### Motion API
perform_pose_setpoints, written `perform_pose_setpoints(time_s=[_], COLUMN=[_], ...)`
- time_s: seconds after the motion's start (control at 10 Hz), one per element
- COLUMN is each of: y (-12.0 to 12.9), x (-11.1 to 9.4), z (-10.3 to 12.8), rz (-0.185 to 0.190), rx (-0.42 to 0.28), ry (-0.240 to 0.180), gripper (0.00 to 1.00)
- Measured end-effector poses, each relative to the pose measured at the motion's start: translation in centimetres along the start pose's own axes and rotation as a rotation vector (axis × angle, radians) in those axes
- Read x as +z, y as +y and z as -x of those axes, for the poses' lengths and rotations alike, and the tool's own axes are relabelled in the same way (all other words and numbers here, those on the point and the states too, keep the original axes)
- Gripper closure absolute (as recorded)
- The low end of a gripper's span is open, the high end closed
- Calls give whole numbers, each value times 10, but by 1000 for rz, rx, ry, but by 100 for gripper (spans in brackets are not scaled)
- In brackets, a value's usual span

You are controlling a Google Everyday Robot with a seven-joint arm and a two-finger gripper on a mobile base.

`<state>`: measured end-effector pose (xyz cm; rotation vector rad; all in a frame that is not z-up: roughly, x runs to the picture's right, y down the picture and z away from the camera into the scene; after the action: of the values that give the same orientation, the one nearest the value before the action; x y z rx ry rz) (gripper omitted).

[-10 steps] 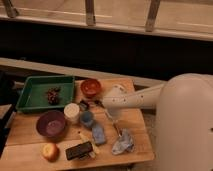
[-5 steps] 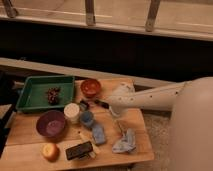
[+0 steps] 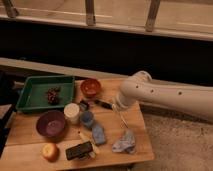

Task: Place fork in purple bowl

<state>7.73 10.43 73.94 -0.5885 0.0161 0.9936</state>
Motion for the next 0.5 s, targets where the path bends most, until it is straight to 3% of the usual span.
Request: perform_pose_setpoints(time_s=[0.1, 0.4, 0.5], y=[16, 74, 92], x=[-16, -35, -39], z=[5, 19, 27], rz=[52, 174, 193], rx=[-73, -259, -307], ry=[-36, -92, -104], gripper=[100, 100, 100])
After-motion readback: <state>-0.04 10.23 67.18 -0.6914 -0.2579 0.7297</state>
